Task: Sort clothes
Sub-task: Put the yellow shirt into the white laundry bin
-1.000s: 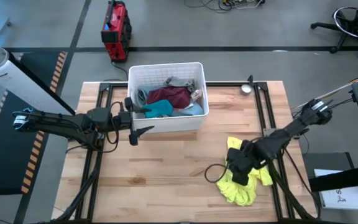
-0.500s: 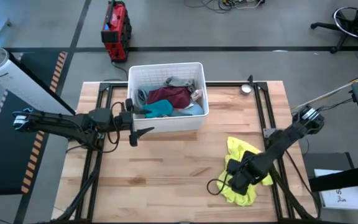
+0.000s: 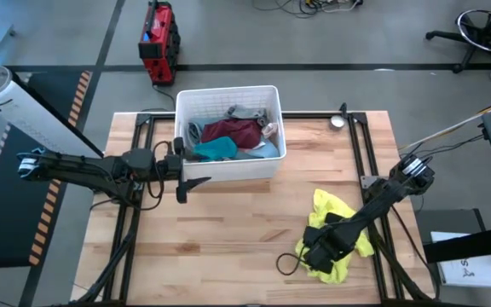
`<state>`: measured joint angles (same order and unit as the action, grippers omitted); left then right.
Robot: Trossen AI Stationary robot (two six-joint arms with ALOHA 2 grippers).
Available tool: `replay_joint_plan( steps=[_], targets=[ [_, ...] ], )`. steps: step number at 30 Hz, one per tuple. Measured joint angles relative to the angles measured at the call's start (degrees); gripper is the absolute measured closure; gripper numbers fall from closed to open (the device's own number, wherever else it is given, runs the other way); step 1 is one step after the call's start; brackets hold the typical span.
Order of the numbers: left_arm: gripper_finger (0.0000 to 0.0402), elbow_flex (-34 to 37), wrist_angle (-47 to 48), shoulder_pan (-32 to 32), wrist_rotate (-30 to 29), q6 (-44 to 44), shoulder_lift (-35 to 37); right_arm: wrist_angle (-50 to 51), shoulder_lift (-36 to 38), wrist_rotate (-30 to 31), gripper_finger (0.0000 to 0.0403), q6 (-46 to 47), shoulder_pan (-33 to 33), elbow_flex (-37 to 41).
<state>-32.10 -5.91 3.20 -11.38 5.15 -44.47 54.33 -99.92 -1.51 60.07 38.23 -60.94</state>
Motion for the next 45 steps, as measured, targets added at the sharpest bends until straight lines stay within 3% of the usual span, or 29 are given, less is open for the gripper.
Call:
replay_joint_plan(
  steps=[2,4,14,19,28,37,45],
  targets=[
    [0.0134,0.0,0.1,0.0,0.0,0.0,0.0,-1.0,0.1,1.2,0.0353,-2.9,-1.4,-1.3],
    [0.0141,0.0,0.0,0.0,0.0,0.1,0.0,-1.3,0.0,3.6,0.0377,-6.6,-3.1,-3.2],
    [0.0146,0.0,0.1,0.4,1.5,-0.1,3.8,-1.0,0.6,8.6,0.0375,-31.9,-13.9,-19.3],
    [0.0159,0.0,0.4,0.4,1.5,2.0,6.0,1.4,1.8,8.0,0.0375,-44.4,-17.5,-31.3],
    [0.0199,0.0,1.0,0.4,-1.7,6.9,9.0,5.3,2.2,16.9,0.0375,-63.5,-27.4,-55.3],
    [0.0244,0.0,1.2,0.4,-3.3,9.2,9.1,-8.7,0.5,17.9,0.0375,-81.5,-39.7,-73.2],
    [0.0279,0.0,0.4,0.3,-3.3,9.4,8.4,-27.9,-0.8,14.5,0.0375,-89.3,-49.5,-74.0]
  ],
)
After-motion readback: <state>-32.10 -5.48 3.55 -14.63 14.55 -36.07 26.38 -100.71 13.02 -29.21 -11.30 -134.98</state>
